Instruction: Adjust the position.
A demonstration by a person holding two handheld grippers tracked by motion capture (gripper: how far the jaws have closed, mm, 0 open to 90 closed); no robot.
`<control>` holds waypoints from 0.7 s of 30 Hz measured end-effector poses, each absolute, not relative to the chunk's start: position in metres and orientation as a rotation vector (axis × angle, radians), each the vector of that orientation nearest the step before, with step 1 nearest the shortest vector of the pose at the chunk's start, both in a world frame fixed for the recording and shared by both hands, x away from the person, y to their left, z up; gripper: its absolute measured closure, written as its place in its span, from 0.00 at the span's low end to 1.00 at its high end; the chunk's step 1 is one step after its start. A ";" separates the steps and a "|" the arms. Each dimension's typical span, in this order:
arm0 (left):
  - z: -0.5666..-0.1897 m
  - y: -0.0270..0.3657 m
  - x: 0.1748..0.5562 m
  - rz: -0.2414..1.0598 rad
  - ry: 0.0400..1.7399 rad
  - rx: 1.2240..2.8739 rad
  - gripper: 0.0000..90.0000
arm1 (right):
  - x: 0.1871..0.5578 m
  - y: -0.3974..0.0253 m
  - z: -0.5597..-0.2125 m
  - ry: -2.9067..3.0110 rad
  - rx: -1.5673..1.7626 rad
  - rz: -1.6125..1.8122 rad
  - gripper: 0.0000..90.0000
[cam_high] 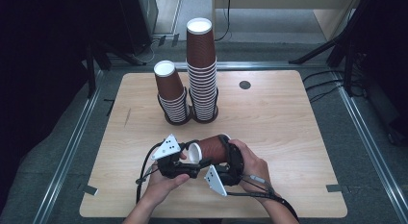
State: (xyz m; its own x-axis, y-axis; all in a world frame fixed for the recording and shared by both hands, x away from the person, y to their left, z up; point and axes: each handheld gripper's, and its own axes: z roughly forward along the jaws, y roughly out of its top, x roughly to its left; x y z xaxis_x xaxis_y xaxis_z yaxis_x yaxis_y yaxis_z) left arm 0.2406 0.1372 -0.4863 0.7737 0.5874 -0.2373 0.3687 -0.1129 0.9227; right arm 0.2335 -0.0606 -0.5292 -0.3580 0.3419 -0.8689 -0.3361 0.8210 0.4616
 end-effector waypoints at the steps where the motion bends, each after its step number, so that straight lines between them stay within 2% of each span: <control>1: -0.487 0.138 0.241 0.219 0.755 1.724 0.24 | 0.234 -0.061 -0.529 1.805 0.001 0.705 0.13; 8: -0.486 0.139 0.240 0.226 0.751 1.709 0.25 | 0.235 -0.061 -0.530 1.812 0.050 0.754 0.07; 11: -0.486 0.140 0.241 0.213 0.747 1.703 0.25 | 0.235 -0.061 -0.529 1.855 0.052 0.763 0.00; 21: -0.487 0.151 0.244 0.199 0.760 1.654 0.26 | 0.239 -0.070 -0.525 1.851 0.088 0.754 0.00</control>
